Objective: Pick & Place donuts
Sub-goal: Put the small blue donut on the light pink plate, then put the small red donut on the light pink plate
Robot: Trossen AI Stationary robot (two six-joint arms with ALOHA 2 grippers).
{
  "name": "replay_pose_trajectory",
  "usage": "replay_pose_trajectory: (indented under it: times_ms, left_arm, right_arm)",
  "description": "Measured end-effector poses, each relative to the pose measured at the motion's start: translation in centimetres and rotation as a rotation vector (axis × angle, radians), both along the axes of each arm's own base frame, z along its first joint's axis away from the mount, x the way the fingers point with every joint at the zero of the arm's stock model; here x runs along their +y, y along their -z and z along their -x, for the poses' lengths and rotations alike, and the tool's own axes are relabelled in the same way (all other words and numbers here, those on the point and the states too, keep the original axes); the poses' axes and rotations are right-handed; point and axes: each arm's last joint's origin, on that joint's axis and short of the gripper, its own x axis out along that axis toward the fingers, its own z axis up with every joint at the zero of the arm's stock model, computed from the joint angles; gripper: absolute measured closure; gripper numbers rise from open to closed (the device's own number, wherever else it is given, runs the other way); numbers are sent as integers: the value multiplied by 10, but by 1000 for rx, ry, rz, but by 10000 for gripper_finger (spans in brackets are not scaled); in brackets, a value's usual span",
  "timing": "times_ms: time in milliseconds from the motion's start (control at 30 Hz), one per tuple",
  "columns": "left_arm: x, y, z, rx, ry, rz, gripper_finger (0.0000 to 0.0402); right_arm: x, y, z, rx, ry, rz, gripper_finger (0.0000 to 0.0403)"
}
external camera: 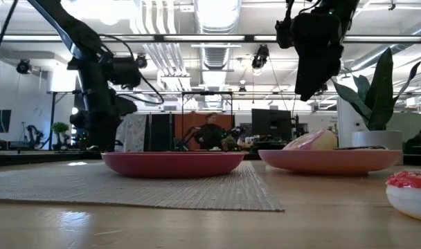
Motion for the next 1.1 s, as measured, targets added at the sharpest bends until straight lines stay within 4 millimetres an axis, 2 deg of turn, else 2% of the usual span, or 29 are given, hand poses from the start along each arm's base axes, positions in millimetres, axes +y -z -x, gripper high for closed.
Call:
replay_pose_trajectory:
  times_ms: [167,367,467,567,700,867,967,1100]
  left_arm:
    - [-20,-22,-4,-146,0,26,401]
    - [-74,-49,-33,-417,124,94,401]
    - [-105,-48,-52,-465,171,104,401]
    - [-126,-33,-63,-385,180,74,401]
    - [-135,-16,-73,-306,168,73,401]
    - [-136,-8,-84,-270,178,76,398]
    - [-136,-7,-88,-263,178,76,376]
    - [-136,-8,-89,-261,180,86,326]
  right_arm:
    - [0,0,0,-1,3,-1,161]
    - [0,0,0,-2,5,-2,166]
    - [0,0,0,-5,8,-3,167]
    - [0,0,-1,-9,11,-6,168]
    - [0,0,-1,-11,17,-14,168]
    - [2,0,-1,-10,-1,-67,168]
    - [7,0,0,-11,-12,-74,166]
    - [18,0,0,-8,-61,-97,157]
